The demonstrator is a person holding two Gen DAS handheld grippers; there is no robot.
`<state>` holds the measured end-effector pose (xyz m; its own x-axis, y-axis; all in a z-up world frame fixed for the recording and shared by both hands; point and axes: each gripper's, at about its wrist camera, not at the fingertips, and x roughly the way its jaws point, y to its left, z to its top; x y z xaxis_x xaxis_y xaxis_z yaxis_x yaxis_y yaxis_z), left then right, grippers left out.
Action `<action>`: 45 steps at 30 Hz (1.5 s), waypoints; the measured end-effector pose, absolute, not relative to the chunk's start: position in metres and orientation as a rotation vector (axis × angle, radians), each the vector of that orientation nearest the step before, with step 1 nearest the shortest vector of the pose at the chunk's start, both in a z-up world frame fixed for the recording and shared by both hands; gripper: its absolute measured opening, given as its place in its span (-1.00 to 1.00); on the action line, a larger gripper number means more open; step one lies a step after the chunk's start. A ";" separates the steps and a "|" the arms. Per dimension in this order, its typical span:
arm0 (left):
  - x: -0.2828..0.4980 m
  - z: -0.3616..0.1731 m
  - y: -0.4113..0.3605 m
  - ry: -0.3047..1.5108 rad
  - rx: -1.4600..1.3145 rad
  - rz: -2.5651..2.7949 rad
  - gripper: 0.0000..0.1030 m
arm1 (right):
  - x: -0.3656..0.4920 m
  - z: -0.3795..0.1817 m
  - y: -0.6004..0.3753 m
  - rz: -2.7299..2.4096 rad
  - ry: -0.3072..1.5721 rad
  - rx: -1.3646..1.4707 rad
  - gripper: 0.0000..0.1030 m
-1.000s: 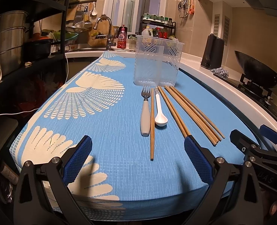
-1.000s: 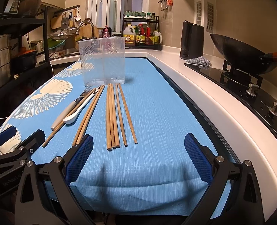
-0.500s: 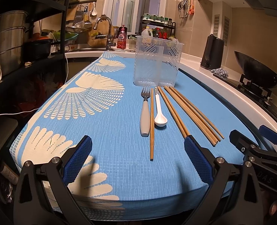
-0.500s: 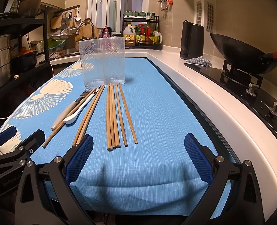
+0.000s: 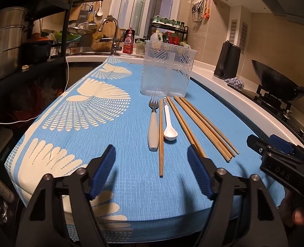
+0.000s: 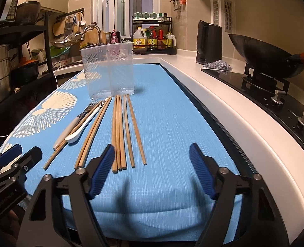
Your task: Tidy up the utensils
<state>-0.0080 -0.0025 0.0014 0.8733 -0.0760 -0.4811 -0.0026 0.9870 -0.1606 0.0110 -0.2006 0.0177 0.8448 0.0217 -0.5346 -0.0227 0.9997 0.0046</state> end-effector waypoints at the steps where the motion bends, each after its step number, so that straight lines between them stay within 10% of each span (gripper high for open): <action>1: -0.006 0.000 -0.001 0.514 -0.163 -0.047 0.09 | 0.015 0.016 -0.203 0.023 0.569 0.001 0.20; 17: 0.043 -0.004 0.010 0.617 -0.178 -0.046 -0.50 | 0.059 -0.011 -0.196 0.141 0.689 -0.012 -0.57; 45: 0.050 -0.013 0.006 0.675 -0.095 -0.044 -0.68 | 0.056 -0.013 -0.195 0.137 0.667 -0.021 -0.85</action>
